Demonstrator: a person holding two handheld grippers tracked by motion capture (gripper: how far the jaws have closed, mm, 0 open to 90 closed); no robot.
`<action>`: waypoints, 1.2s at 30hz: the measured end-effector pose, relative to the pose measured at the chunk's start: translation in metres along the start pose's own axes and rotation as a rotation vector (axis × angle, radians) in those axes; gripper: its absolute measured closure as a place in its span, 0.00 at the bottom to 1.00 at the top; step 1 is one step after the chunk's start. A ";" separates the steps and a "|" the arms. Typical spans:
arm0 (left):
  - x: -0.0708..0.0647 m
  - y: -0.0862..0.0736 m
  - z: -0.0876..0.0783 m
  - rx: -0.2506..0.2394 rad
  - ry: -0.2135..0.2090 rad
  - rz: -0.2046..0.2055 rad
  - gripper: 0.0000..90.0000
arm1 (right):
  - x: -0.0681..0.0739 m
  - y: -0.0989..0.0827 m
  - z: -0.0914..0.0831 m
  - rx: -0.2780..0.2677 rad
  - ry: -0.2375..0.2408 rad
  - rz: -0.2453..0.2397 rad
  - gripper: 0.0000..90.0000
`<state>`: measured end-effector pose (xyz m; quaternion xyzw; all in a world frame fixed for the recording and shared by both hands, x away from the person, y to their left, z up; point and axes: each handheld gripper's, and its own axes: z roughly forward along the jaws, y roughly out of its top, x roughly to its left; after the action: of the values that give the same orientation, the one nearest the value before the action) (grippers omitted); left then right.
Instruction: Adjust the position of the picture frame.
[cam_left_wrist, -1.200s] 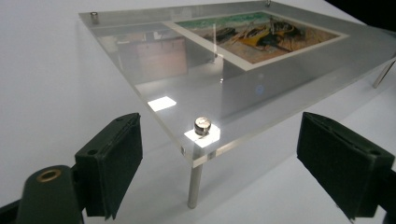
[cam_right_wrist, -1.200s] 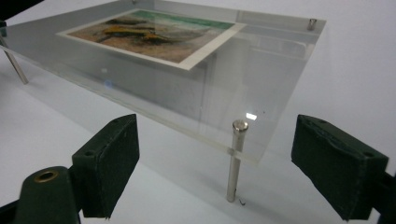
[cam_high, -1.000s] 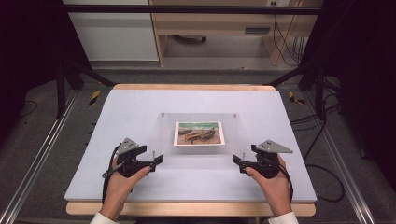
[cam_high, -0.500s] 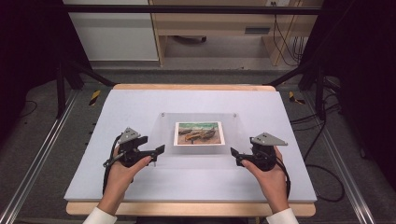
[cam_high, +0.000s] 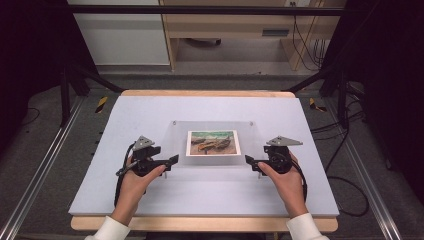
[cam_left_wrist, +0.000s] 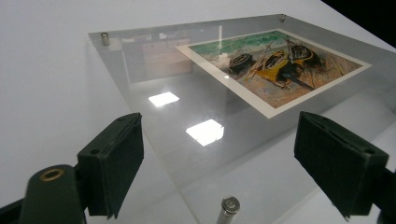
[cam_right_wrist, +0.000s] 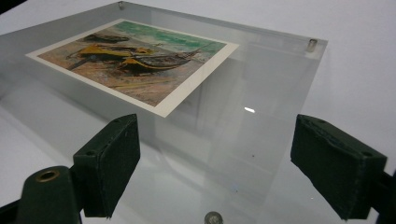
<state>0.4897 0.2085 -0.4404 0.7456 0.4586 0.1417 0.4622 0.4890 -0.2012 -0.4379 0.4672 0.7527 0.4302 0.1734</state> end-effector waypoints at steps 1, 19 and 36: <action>0.001 -0.001 0.001 0.001 -0.011 -0.010 0.17 | 0.000 0.000 0.000 -0.001 0.006 0.014 0.18; 0.013 -0.011 0.012 0.028 -0.091 -0.147 0.15 | -0.008 -0.009 0.007 0.008 0.059 0.117 0.16; 0.017 -0.015 0.016 0.038 -0.172 -0.206 0.18 | -0.017 -0.012 0.010 0.065 0.161 0.279 0.15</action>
<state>0.5007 0.2160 -0.4644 0.7126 0.4940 0.0205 0.4977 0.4973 -0.2128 -0.4561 0.5364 0.7055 0.4617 0.0362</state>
